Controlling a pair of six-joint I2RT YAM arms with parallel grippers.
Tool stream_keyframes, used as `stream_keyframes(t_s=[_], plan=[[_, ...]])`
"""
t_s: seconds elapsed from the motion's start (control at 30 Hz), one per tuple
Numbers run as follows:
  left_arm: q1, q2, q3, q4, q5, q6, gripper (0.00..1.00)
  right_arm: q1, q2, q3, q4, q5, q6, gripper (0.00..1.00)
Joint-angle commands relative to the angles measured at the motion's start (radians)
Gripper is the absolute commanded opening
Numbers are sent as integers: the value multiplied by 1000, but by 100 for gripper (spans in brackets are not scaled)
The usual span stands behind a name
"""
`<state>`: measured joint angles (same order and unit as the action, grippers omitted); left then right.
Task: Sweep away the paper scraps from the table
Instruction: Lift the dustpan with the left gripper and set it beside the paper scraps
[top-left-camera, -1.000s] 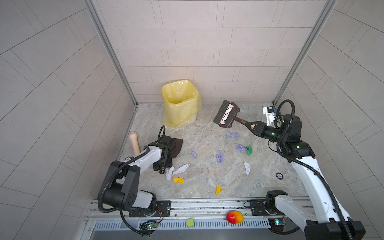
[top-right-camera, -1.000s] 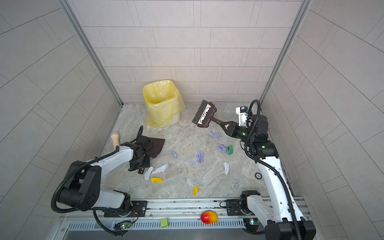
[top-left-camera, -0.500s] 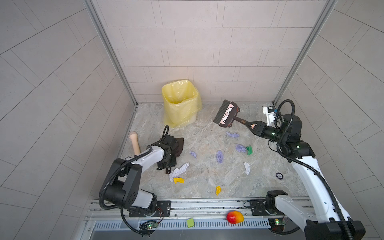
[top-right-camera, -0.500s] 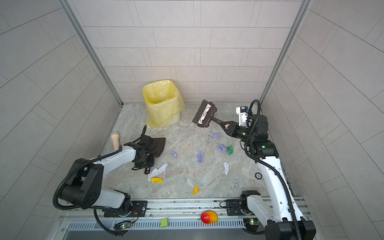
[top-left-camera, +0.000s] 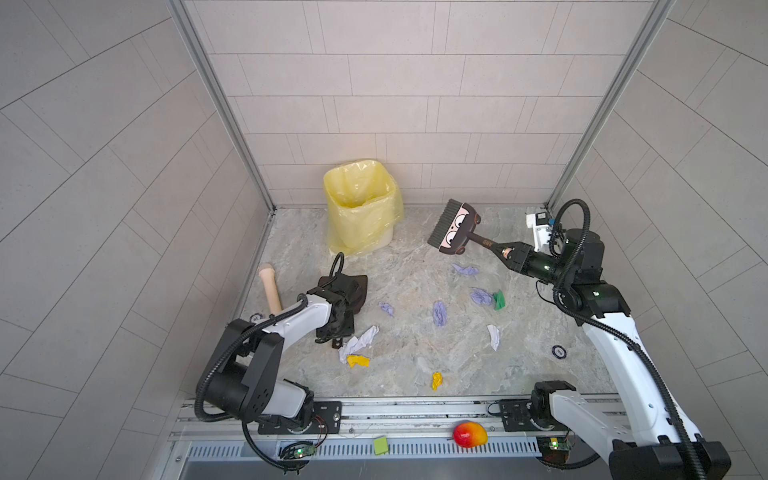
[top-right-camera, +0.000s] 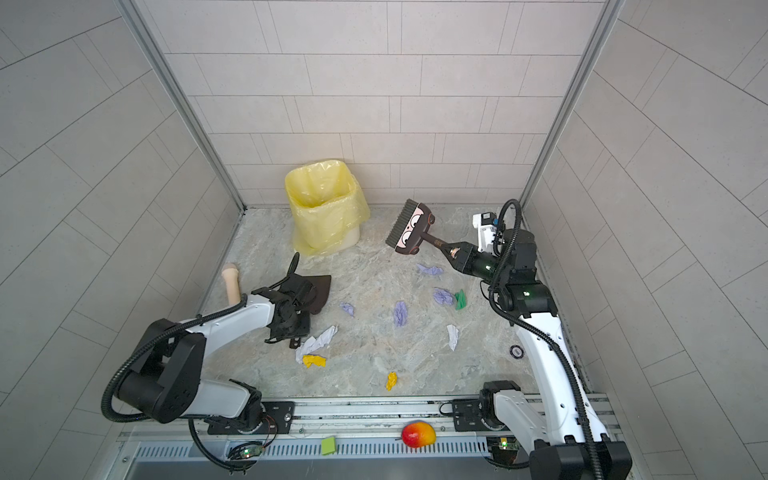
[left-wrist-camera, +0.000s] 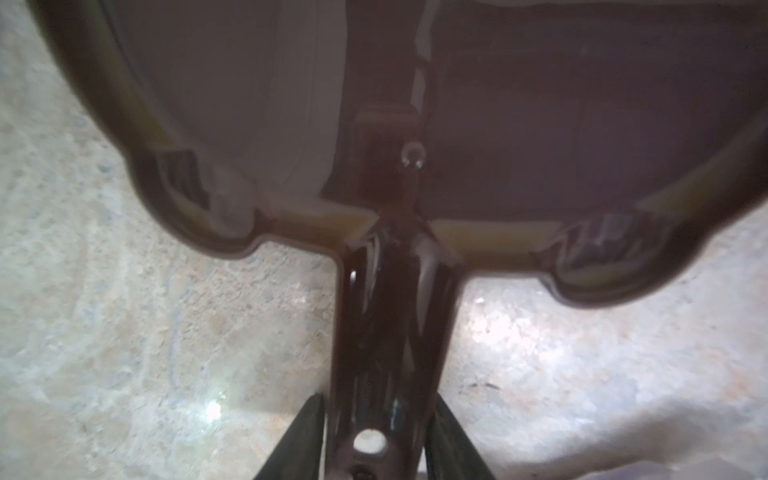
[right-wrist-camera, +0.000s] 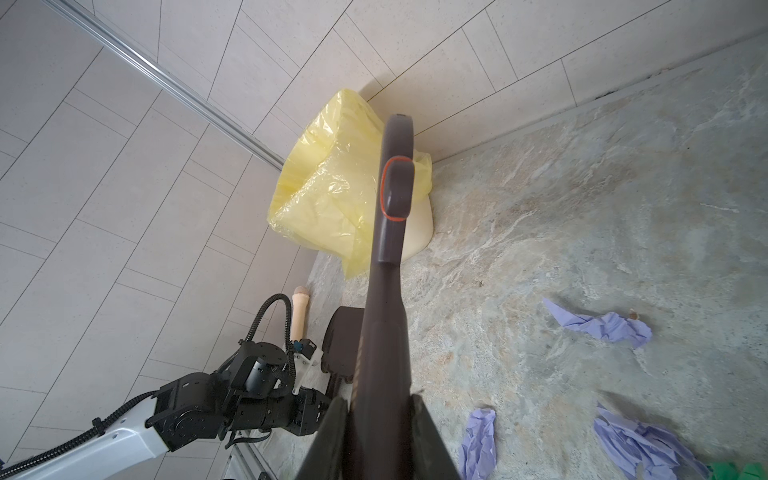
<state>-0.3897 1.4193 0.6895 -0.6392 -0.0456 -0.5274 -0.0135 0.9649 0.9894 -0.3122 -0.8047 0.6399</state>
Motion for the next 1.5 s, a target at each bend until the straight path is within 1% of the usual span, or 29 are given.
stream_keyframes(t_s=[0.0, 0.2, 0.4, 0.53, 0.87, 1.0, 1.37, 1.47], plan=[[-9, -33, -26, -47, -44, -19, 44, -2, -18, 38, 35, -6, 4, 0], [-9, -32, -45, -27, -27, -20, 44, -2, -19, 37, 35, -4, 7, 0], [-9, -17, -45, 20, 20, -4, 41, -3, -18, 38, 35, -4, 7, 0], [-10, -13, -45, 33, 29, 0, 35, -2, -16, 38, 35, -1, 7, 0], [-9, -18, -54, 23, 11, -6, 24, -3, -17, 34, 33, 1, 6, 0], [-9, -29, -51, 14, -13, -11, 19, -4, -18, 31, 33, 1, 5, 0], [-10, -91, -35, -24, -82, -35, 0, -3, -19, 26, 29, 4, 1, 0], [-8, -108, -26, -39, -96, -39, 0, -3, -18, 25, 31, 4, 0, 0]])
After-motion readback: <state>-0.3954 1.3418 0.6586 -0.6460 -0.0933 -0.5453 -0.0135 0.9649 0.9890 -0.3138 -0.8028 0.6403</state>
